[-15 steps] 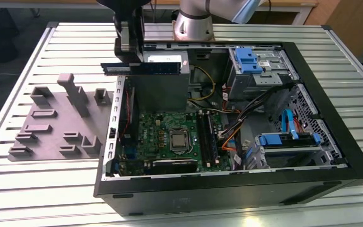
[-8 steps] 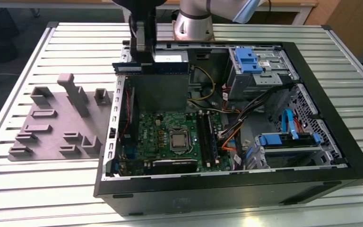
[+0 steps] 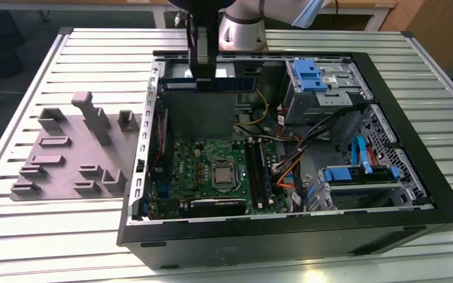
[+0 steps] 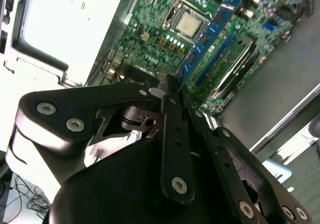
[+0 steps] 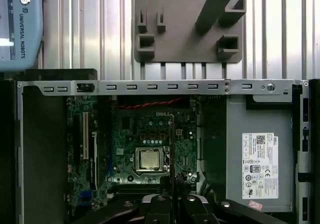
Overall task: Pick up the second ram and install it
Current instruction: 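Pick up the second ram and move it above second insertion slot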
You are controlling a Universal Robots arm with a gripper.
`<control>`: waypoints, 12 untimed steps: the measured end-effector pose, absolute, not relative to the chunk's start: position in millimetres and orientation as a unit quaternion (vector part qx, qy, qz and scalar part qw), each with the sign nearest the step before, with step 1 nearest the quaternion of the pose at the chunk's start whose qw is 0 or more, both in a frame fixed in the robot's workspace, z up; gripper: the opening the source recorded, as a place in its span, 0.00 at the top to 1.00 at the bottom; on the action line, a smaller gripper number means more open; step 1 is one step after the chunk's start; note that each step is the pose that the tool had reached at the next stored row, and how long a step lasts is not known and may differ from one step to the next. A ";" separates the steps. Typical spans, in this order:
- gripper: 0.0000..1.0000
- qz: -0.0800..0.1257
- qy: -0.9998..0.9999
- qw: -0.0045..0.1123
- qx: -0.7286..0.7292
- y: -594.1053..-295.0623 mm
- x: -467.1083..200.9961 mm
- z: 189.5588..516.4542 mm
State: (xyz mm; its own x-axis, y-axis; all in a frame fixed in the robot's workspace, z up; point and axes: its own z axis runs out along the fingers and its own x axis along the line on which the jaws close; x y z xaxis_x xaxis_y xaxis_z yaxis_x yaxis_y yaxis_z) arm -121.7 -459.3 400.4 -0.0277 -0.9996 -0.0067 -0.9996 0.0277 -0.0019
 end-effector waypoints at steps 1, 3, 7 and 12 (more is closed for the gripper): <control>0.86 0.002 0.717 0.003 -0.697 -459.3 -118.6 400.4; 0.86 0.002 0.717 0.003 -0.697 -459.3 -112.5 400.5; 0.86 0.002 0.717 0.003 -0.697 -459.3 -99.5 400.5; 0.86 0.002 0.717 0.003 -0.697 -459.3 -83.1 400.4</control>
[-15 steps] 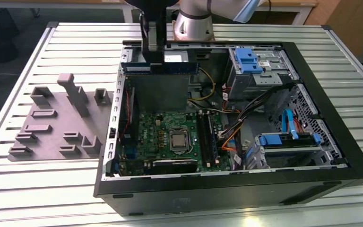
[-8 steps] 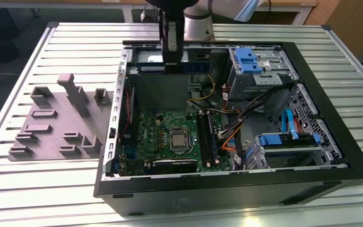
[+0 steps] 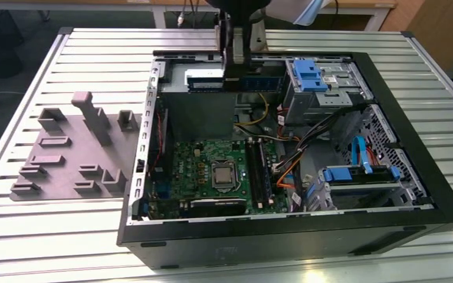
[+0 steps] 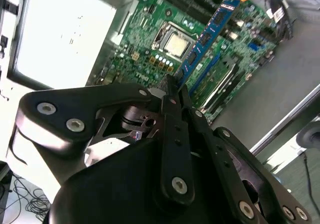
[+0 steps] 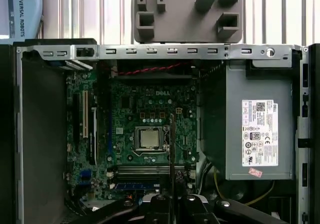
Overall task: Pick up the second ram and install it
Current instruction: 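Pick up the second ram and move it above second insertion slot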
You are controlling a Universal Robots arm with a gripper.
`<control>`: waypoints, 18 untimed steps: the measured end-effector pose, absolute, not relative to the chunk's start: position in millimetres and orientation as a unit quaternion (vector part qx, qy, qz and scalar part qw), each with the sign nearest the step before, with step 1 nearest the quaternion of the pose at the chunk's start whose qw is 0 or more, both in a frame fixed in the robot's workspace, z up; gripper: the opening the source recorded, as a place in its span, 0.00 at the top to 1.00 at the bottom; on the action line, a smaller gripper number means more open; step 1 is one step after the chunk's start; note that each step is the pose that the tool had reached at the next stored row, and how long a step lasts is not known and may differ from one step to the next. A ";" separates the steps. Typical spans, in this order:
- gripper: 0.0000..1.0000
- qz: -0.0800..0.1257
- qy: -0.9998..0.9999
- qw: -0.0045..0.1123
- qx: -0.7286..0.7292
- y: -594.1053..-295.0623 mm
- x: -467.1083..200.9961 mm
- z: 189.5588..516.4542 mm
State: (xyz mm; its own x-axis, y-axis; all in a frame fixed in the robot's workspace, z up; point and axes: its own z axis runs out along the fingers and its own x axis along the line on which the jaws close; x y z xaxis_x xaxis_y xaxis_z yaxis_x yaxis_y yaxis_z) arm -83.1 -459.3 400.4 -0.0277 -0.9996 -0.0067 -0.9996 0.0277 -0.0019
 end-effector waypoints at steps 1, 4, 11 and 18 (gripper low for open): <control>0.86 0.002 0.717 0.003 -0.697 -459.3 -79.7 400.4; 0.86 0.002 0.717 0.003 -0.697 -459.3 -69.5 400.5; 0.86 0.002 0.717 0.003 -0.697 -459.3 -45.4 400.5; 0.86 0.002 0.717 0.003 -0.697 -459.3 -41.3 400.4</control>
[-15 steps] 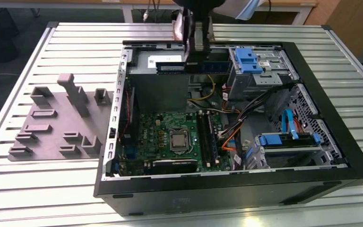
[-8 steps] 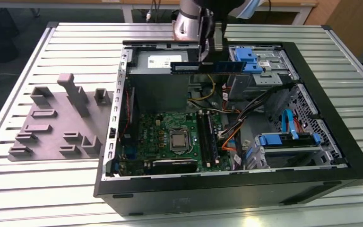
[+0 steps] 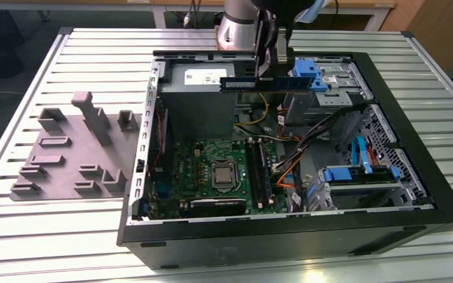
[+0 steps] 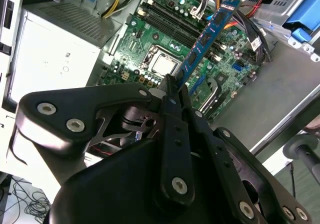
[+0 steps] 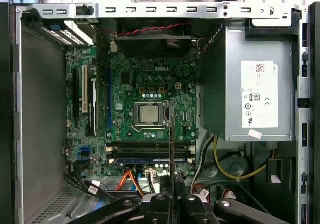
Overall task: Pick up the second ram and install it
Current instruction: 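Pick up the second ram and move it above second insertion slot, then insert the second ram into the second slot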
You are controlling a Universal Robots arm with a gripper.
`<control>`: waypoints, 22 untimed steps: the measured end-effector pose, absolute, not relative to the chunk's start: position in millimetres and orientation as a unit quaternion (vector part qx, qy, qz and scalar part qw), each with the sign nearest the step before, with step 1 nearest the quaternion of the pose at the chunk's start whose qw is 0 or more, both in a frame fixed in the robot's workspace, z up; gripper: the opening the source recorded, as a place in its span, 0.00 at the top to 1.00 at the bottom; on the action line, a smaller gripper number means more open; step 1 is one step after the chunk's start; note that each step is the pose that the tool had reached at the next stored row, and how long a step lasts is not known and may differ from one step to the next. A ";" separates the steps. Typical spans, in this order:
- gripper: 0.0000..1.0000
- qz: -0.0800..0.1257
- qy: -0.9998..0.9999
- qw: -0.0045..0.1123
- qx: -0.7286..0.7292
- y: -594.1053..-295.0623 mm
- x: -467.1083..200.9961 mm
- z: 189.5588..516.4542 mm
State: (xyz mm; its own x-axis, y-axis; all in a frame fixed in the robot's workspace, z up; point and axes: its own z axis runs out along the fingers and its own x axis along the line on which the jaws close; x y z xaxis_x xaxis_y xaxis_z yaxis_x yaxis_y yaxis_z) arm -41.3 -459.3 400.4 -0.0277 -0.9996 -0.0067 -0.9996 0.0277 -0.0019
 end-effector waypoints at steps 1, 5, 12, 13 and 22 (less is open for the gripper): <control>0.86 0.002 0.717 0.003 -0.697 -459.3 -40.5 400.4; 0.86 0.002 0.717 0.003 -0.697 -459.3 -39.3 400.4; 0.86 0.002 0.717 0.003 -0.697 -459.3 -38.7 400.4; 0.86 0.002 0.718 0.003 -0.696 -459.3 -38.7 400.4; 0.86 0.001 0.748 0.003 -0.664 -459.3 -38.7 400.0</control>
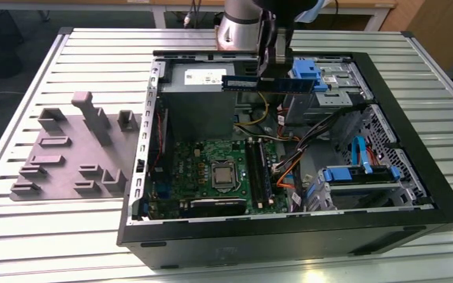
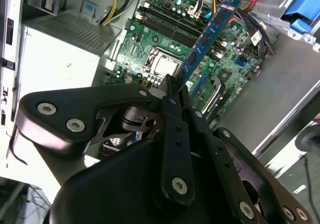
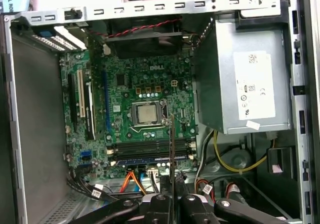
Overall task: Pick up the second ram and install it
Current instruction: 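Insert the second ram into the second slot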
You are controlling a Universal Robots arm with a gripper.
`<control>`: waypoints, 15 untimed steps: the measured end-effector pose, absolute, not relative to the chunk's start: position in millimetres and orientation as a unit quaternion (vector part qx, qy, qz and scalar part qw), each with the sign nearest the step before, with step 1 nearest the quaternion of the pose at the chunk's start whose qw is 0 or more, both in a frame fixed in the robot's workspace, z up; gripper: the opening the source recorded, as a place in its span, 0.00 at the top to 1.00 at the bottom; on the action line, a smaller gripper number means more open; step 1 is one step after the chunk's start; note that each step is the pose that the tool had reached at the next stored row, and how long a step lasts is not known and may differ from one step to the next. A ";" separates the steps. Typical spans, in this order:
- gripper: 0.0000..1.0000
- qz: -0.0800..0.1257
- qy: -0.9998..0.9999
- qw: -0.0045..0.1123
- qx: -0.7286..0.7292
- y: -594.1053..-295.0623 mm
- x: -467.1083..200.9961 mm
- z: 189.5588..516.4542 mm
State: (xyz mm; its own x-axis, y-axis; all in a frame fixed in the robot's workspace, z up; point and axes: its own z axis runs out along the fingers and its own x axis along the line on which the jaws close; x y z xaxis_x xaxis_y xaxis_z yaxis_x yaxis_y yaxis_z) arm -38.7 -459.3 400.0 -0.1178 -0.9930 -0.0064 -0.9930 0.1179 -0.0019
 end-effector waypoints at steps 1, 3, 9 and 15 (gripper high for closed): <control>0.86 0.001 0.751 0.003 -0.660 -459.3 -38.7 399.8; 0.86 0.001 0.759 0.003 -0.652 -459.3 -38.7 399.6; 0.86 0.001 0.779 0.003 -0.627 -459.3 -38.7 399.0; 0.86 0.001 0.799 0.003 -0.601 -459.3 -38.8 398.3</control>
State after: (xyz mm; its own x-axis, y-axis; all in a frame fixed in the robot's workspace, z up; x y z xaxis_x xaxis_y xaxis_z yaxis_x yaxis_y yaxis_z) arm -38.8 -459.3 398.3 -0.2783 -0.9605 -0.0065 -0.9605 0.2783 -0.0019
